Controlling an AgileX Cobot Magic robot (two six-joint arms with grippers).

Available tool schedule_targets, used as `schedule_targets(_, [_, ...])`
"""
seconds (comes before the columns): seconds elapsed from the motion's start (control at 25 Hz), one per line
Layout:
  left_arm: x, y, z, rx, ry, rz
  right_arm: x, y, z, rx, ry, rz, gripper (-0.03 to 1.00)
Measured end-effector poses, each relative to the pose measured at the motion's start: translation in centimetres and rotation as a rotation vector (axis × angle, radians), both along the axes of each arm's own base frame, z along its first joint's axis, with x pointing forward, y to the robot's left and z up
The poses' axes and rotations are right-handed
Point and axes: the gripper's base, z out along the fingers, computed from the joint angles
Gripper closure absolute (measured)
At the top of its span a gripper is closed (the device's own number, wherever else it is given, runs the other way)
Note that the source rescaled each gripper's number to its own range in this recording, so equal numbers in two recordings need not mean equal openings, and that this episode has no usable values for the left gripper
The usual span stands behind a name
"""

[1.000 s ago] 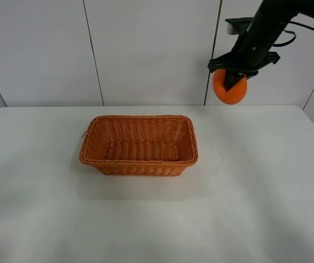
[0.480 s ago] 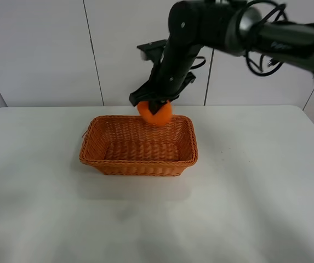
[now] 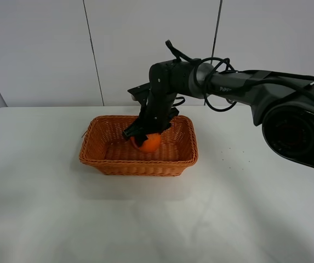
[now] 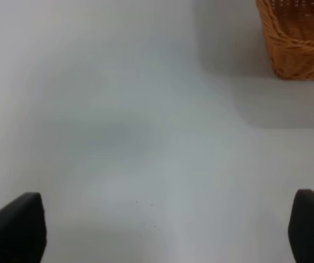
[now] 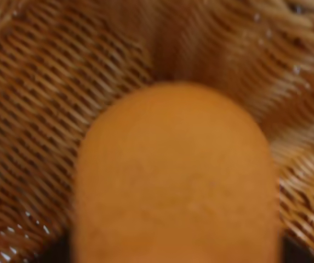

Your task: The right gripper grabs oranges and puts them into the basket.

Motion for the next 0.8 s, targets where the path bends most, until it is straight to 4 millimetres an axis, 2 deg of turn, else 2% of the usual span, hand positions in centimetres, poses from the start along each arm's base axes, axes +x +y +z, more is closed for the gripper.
schedule_targets(0.08, [0.0, 0.0, 0.0, 0.0, 0.0, 0.0, -0.1, -0.1, 0.2, -0.012, 0.017, 0.005, 0.06])
schedule_targets(0.16, [0.0, 0.0, 0.0, 0.0, 0.0, 0.0, -0.1, 0.0, 0.9, -0.019, 0.029, 0.009, 0.0])
schedule_targets(0.32, [0.0, 0.0, 0.0, 0.0, 0.0, 0.0, 0.1, 0.2, 4.0, -0.02, 0.035, 0.019, -0.03])
schedule_targets(0.44, [0.0, 0.0, 0.0, 0.0, 0.0, 0.0, 0.5, 0.2, 7.5, 0.016, -0.021, 0.016, -0.03])
schedule_targets(0.64, [0.0, 0.0, 0.0, 0.0, 0.0, 0.0, 0.7, -1.4, 12.4, 0.055, -0.126, -0.013, -0.03])
schedule_targets(0.8, [0.0, 0.0, 0.0, 0.0, 0.0, 0.0, 2.0, -4.1, 13.2, 0.029, -0.155, -0.069, -0.03])
